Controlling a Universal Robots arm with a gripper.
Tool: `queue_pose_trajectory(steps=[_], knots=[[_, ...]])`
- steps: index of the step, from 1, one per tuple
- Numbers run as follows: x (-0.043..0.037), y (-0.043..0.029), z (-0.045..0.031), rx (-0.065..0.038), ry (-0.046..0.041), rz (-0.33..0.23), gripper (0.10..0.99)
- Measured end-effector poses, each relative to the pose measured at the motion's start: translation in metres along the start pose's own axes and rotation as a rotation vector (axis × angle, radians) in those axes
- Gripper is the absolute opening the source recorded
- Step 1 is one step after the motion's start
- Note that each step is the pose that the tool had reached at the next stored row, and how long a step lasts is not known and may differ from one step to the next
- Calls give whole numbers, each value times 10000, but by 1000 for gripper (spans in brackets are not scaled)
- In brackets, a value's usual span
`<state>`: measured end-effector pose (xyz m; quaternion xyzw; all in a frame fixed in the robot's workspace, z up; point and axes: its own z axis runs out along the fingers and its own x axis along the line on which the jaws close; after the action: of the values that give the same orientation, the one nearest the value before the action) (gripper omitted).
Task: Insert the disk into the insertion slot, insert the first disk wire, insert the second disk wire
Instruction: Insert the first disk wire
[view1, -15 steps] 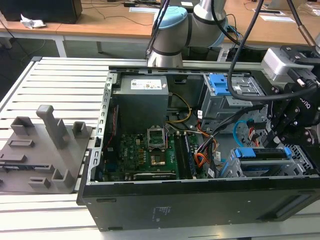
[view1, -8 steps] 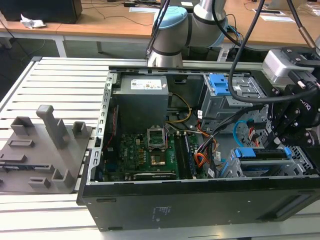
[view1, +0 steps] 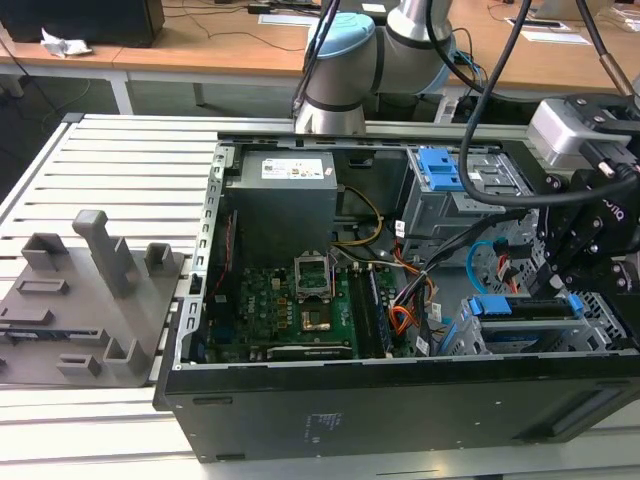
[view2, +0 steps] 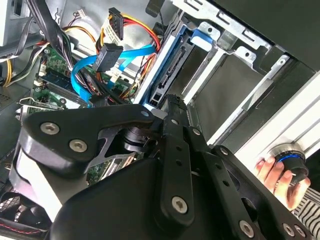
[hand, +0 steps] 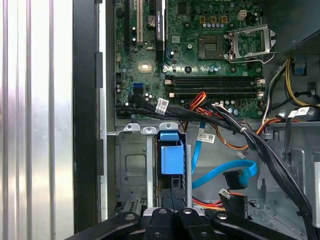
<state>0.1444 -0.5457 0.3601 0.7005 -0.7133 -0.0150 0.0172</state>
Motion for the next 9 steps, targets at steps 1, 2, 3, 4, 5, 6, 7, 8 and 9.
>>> queue_pose_trajectory(steps=[1, 2, 3, 4, 5, 6, 7, 8, 9], knots=[[-1, -57, -3, 0, 1, 2, 106], [-2, -80, -4, 0, 2, 1, 106], [-2, -85, -7, 0, 2, 2, 106], [-2, -85, -13, 0, 2, 3, 106], [-2, -84, -36, 0, 1, 3, 106], [-2, -83, -54, 0, 1, 3, 106], [-2, -83, -82, 0, 1, 2, 106], [-2, -82, -88, 0, -1, 2, 106], [-2, -82, -89, 0, 0, 1, 106]])
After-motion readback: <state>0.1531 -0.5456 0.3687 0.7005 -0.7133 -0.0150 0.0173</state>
